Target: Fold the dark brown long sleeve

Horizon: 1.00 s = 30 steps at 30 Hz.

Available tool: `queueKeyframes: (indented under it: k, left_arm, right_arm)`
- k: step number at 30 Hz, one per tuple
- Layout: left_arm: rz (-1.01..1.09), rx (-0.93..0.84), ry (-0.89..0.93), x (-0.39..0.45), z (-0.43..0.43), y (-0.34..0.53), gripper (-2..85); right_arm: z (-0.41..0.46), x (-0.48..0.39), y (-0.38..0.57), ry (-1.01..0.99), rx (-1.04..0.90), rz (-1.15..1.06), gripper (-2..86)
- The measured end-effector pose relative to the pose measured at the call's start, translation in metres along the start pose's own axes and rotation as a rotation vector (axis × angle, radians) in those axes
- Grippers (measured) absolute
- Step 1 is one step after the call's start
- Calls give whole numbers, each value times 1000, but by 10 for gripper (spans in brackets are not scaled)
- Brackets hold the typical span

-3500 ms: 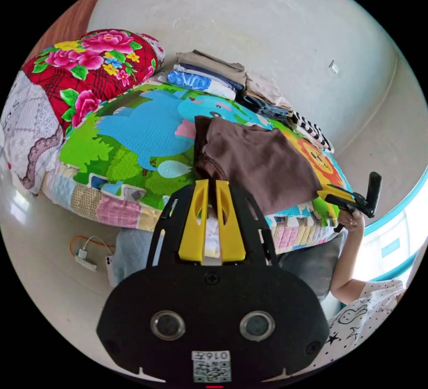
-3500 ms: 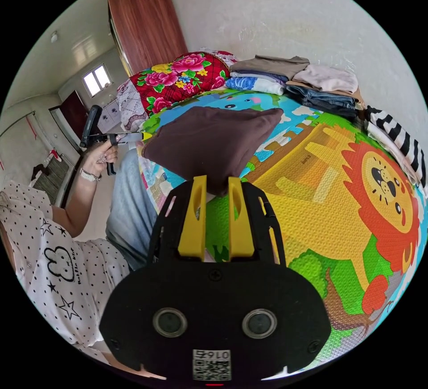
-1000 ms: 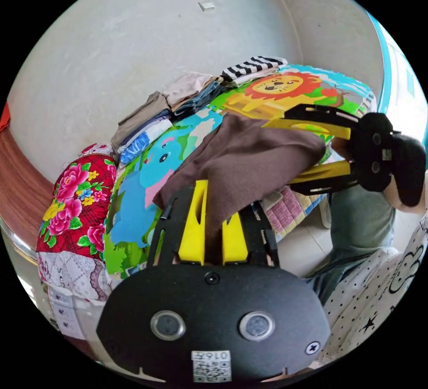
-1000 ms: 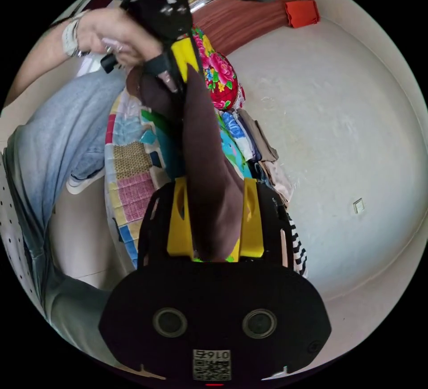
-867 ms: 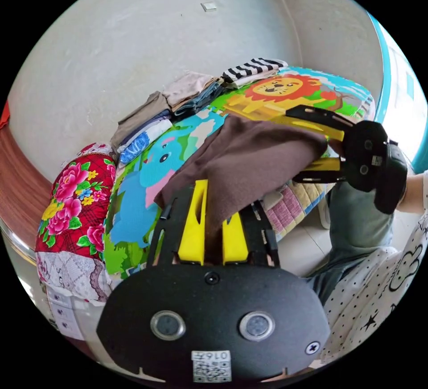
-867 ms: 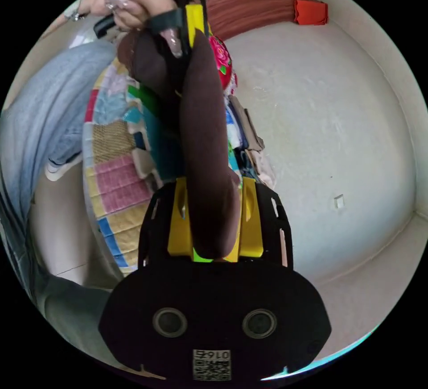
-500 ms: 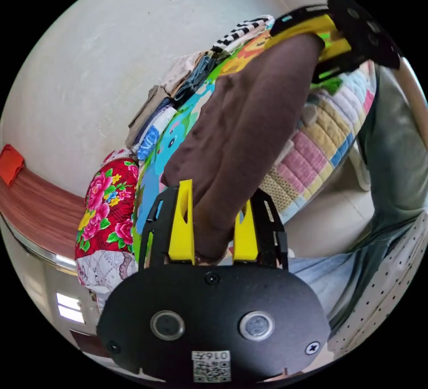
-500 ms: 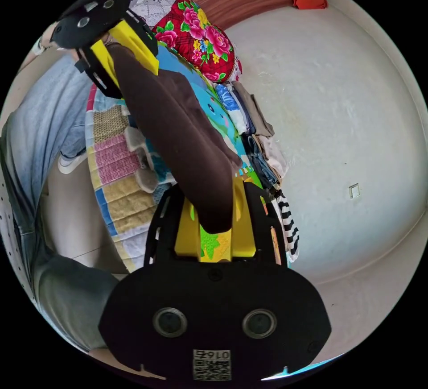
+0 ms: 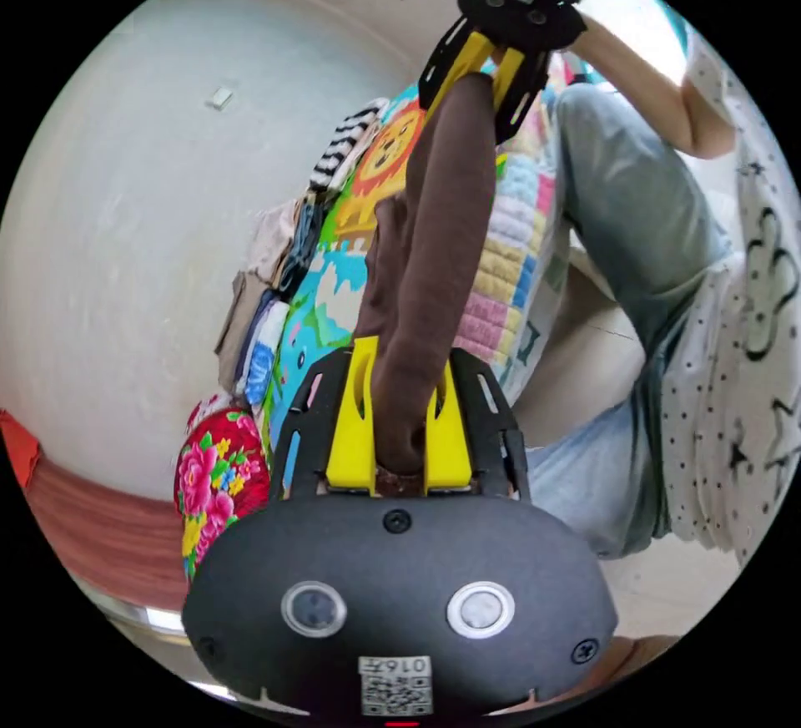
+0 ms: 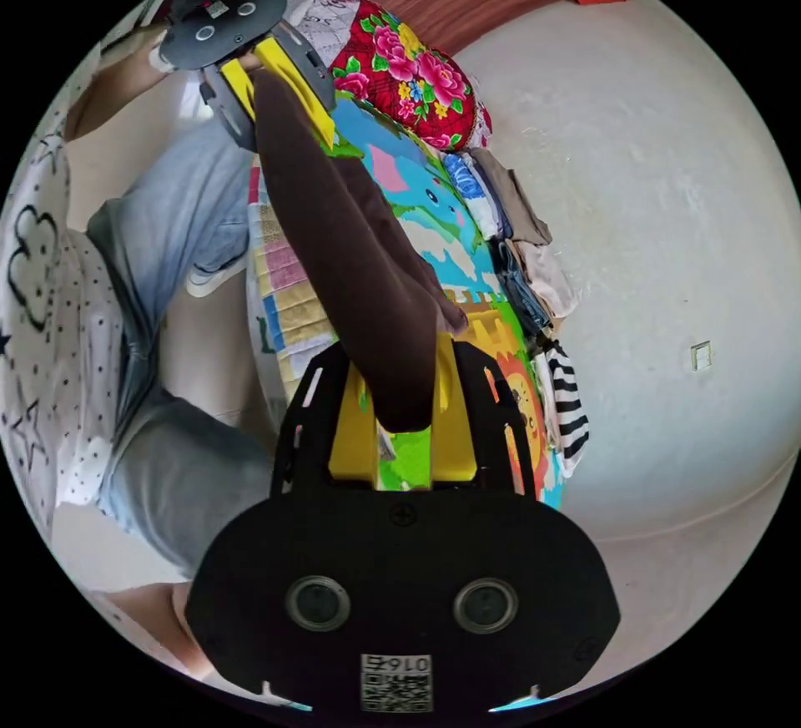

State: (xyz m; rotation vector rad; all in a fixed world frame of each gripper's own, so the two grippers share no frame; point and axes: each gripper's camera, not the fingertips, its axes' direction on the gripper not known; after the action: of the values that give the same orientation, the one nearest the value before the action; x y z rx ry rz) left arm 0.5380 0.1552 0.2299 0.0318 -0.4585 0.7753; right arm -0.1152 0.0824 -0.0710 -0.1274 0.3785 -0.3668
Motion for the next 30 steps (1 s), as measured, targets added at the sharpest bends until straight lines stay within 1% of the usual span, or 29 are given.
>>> queueKeyframes:
  k: [3, 6, 10, 16, 19, 21, 22, 23, 24, 25, 27, 28, 30]
  left_arm:
    - [62, 105, 76, -13, -22, -28, 84]
    - [142, 178, 136, -27, -31, -57, 84]
    - [186, 229, 227, -62, -34, -92, 84]
    - [239, 258, 352, -140, -23, -165, 83]
    - [240, 243, 432, -191, 8, -218, 80]
    - [144, 198, 469, -233, 61, -274, 76]
    - [116, 186, 463, -244, 75, -288, 75]
    - [78, 161, 411, -265, 101, -317, 73]
    - [44, 160, 332, -289, 117, -347, 73]
    - [36, 184, 274, -302, 121, -361, 73]
    - [10, 288, 4, -348, 128, -414, 77]
    - [8, 313, -61, -358, 131, -425, 79]
    - [-13, 416, -290, -386, 151, -463, 84]
  right_arm:
    - [-21, 31, 16, -33, -18, 6, 99]
    - [-41, 58, 27, -11, -52, 3, 98]
    - [-61, 92, 34, 20, -92, -17, 97]
    - [-71, 184, 42, 18, -132, -2, 97]
    - [-48, 257, 48, -30, -184, 62, 97]
    - [-8, 326, 55, -12, -277, 174, 96]
    - [4, 343, 56, 8, -316, 193, 95]
    - [25, 377, 59, 78, -393, 217, 94]
    - [36, 415, 61, 171, -413, 299, 94]
    - [39, 433, 62, 227, -404, 332, 94]
    - [51, 495, 69, 483, -353, 370, 94]
    - [55, 509, 71, 542, -338, 381, 94]
    - [90, 551, 83, 740, -311, 337, 96]
